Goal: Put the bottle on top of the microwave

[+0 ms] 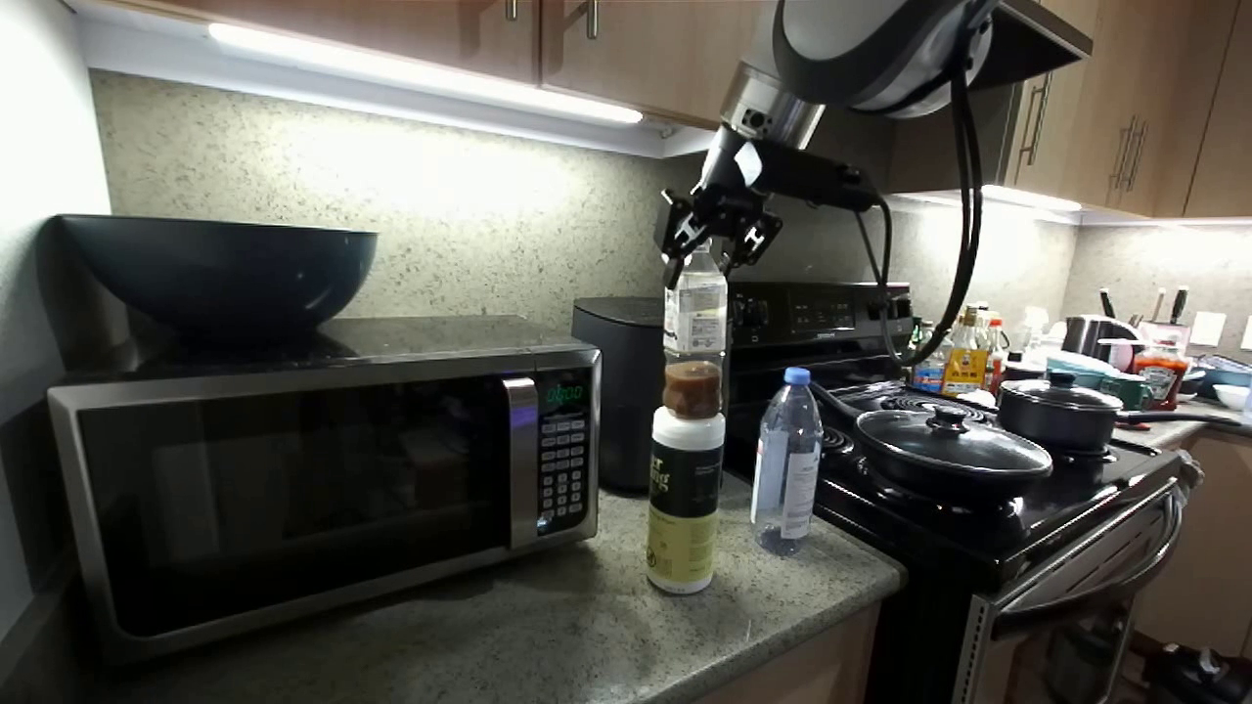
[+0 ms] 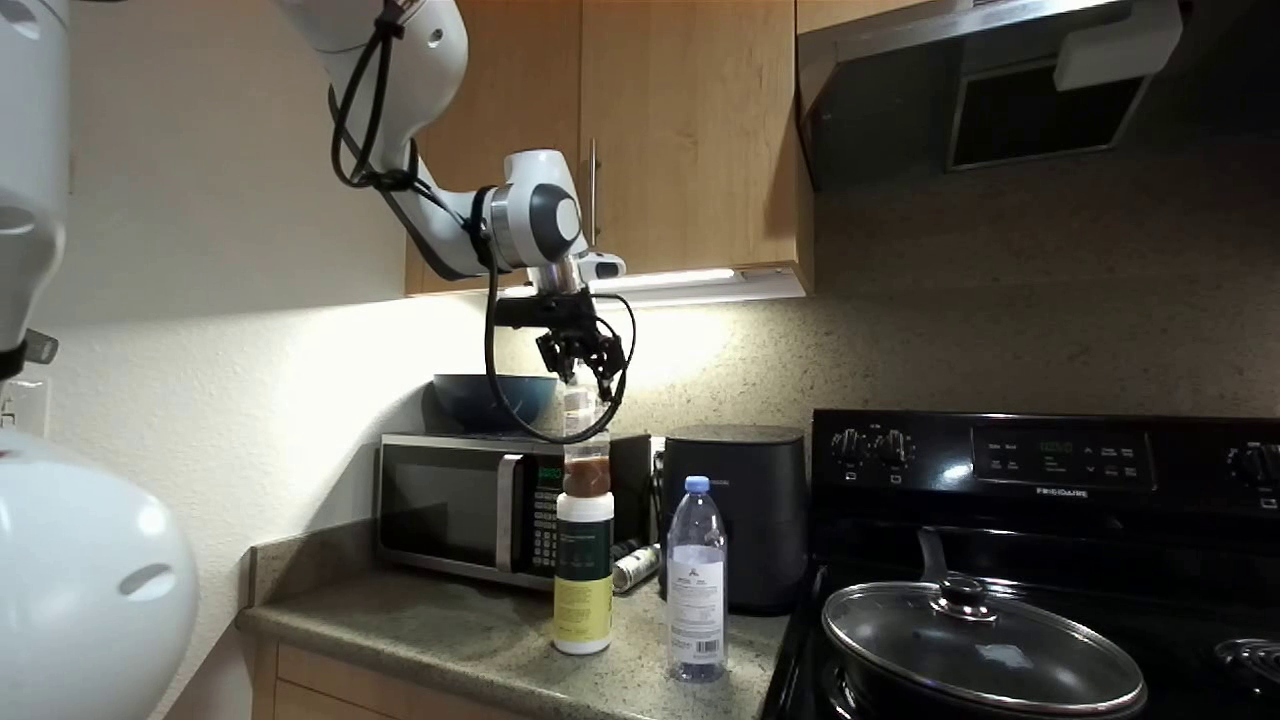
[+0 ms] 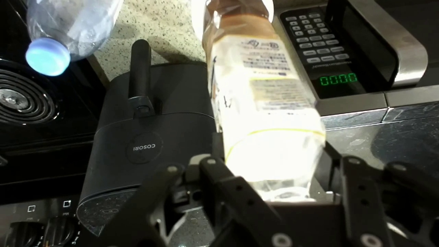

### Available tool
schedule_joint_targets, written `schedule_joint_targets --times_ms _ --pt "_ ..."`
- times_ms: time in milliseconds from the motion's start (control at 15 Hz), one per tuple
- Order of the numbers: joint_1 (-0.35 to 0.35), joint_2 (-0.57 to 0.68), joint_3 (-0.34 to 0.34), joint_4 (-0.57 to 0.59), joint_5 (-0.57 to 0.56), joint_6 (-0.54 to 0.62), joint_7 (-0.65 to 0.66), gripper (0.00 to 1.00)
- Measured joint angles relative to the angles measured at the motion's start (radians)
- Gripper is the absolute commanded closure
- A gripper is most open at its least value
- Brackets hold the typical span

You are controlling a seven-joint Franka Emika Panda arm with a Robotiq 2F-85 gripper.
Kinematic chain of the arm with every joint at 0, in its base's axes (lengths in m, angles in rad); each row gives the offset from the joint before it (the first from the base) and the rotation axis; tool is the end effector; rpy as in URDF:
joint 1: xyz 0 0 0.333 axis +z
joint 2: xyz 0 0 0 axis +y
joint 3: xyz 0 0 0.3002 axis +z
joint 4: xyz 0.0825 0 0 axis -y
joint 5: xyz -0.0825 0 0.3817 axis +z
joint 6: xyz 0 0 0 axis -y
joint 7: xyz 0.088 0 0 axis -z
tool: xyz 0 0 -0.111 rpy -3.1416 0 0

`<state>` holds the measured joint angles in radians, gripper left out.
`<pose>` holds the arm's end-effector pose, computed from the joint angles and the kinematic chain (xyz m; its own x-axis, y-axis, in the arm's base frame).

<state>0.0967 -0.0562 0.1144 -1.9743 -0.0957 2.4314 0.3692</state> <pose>0.5707 0.1229 0.5313 0.8654 -0.1098 0.4889 -0.0774 -0.9933 -0.0860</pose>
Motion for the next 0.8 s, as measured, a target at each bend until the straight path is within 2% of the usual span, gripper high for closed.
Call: schedule_joint_targets --times_ms 400,800 --pt "0.005 0.003 0.008 0.023 -0.02 -0.01 0.016 0.72" --pt "0.048 0.044 0.047 0.154 -0.026 -0.029 0.004 0.72"
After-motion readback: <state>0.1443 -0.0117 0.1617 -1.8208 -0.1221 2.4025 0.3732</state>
